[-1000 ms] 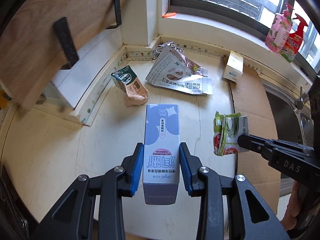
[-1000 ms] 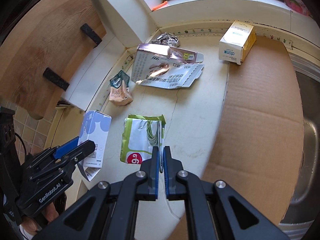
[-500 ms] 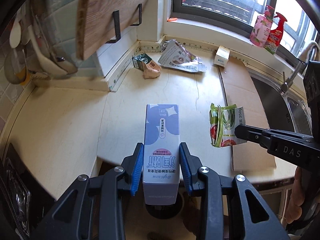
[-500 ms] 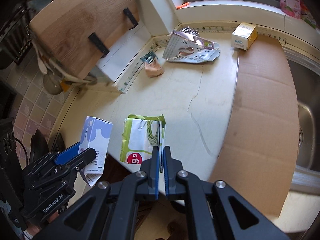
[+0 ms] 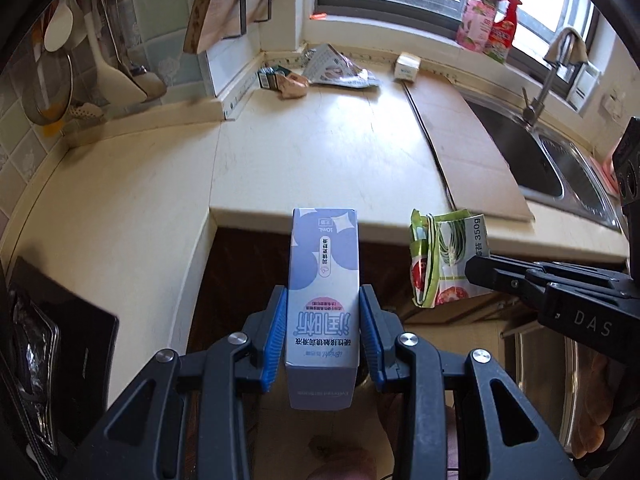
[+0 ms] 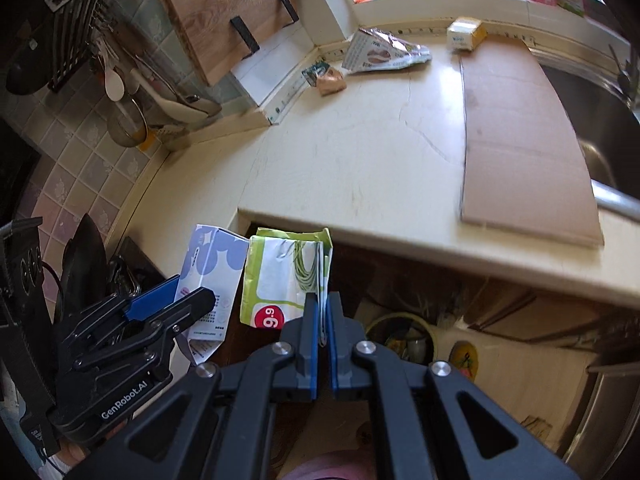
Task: Collect trash
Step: 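Carry the milk carton and green wrapper down over the bin and open both tools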
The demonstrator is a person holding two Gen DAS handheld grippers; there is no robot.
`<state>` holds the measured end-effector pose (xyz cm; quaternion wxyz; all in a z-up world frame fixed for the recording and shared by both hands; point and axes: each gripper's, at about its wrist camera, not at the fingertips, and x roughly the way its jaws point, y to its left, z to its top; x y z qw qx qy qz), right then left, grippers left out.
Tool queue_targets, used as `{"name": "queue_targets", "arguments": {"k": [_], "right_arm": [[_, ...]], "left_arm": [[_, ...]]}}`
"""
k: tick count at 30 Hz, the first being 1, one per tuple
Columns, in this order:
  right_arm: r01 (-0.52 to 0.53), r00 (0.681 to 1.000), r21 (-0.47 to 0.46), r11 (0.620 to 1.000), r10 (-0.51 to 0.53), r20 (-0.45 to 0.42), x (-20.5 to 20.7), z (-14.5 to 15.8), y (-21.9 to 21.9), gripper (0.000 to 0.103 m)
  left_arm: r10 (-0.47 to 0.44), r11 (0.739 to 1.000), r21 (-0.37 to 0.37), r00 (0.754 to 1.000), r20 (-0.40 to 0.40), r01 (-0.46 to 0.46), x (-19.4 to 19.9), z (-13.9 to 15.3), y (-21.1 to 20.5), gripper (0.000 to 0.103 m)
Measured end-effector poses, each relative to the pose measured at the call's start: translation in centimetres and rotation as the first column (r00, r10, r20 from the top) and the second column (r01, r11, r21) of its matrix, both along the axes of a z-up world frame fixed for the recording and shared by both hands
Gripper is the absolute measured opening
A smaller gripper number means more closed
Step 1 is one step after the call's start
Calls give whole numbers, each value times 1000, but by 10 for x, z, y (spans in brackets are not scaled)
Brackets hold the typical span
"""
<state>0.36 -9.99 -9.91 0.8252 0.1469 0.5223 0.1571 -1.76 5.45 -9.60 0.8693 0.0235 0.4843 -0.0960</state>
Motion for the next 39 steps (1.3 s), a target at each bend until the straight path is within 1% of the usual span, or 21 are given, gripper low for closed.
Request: {"name": "queue_targets", "arguments": {"k": [6,13,17,20,23,26,29,37,39], "right_arm": [[23,997,-9,1000,-23,-79,-40,-30,10,4],[18,986,-50,999,-27,-165,-63,-67,14,4],[18,980,-76,997,-32,-197,-68,-93,9,4],[23,973,-92,996,-43,-227,-67,-119,2,4],[23,963,-100,995,-49,-266,-64,-155,-3,4],[9,954,-111,994,-42,-298,-59,-191,-5,4],[-8,945,-124,992,-33,-326,-51,-229,-7,4],[-57,944,-167,984,-1,-329,-21,-325,0,4],[-71,943,-174,982,9,-332,-14,-349,3,4]], "left_arm": [[-43,999,-14,997,-69,42,-28,-28,5,33],[-64,997,-40,988,-139,59,-40,-64,2,33],[-61,997,-56,981,-185,52,-40,-95,-3,33],[-46,998,-52,973,-225,35,-35,-130,-8,33],[-22,999,-45,966,-256,11,-28,-163,-8,33],[13,999,-40,955,-296,-26,-19,-205,-6,33],[31,999,-31,947,-320,-43,-11,-242,-5,33],[46,999,18,935,-351,-42,11,-343,-9,34],[48,999,21,931,-361,-43,17,-362,-11,34]]}}
